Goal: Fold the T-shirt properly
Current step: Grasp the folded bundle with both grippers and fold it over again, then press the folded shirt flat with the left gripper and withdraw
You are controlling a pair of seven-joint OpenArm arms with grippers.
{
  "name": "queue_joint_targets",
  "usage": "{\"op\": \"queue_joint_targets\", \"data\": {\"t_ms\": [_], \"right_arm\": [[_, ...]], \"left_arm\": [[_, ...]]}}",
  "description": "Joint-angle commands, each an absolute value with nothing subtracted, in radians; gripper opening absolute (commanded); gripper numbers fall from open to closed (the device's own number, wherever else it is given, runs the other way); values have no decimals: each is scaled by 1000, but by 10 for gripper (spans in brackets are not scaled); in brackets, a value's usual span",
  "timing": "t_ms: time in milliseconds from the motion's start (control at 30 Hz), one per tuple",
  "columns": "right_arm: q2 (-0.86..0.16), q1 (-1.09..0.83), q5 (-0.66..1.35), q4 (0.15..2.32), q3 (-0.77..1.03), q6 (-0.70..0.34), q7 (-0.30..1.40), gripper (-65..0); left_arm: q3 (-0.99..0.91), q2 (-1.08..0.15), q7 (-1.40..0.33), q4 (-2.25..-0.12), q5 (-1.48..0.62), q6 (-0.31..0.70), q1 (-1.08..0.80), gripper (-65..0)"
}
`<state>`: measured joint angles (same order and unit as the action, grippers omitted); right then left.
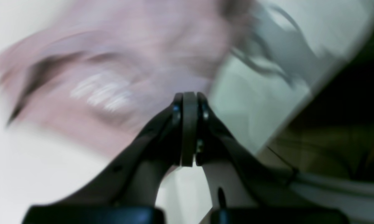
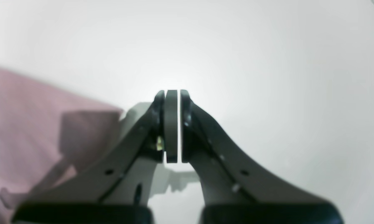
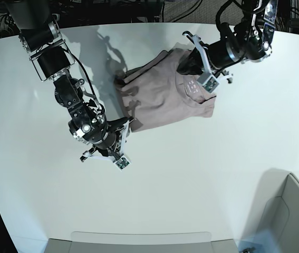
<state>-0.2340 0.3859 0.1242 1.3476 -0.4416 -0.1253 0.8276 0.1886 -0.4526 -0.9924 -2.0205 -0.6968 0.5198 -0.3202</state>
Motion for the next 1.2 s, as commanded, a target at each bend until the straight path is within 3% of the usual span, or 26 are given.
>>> {"op": "queue_joint_targets", "data": {"t_ms": [0, 200, 333, 467, 667, 800, 967, 1167], "right_arm": [[-226, 415, 130, 1357, -438, -148, 805, -635], [-229, 355, 128, 1362, -443, -186, 814, -635], [-262, 321, 128, 1368, -529, -186, 843, -635], [-305, 274, 131, 1481, -644, -186, 923, -635], [-337, 137, 131, 1794, -717, -188, 997, -635], [-332, 76, 128, 1860, -625, -179, 993, -635], [-331, 8, 128, 1902, -456, -177, 993, -635], [-331, -128, 128, 1971, -194, -177, 998, -635]], "left_arm": [[222, -484, -978, -2035, -685, 518, -289, -650], [478, -499, -1104, -1969, -501, 516, -157, -650], [530, -499, -1129, -1865, -476, 512, -108, -650], [432, -475, -1122, -1759, -476, 509, -82, -650], [47, -371, -1043, -1672, -475, 507, -73, -650], [-61, -352, -1038, -1730, -476, 509, -73, -650], [-67, -344, -1038, -1828, -479, 509, -87, -650], [-22, -222, -1035, -1910, -475, 510, -117, -650]]}}
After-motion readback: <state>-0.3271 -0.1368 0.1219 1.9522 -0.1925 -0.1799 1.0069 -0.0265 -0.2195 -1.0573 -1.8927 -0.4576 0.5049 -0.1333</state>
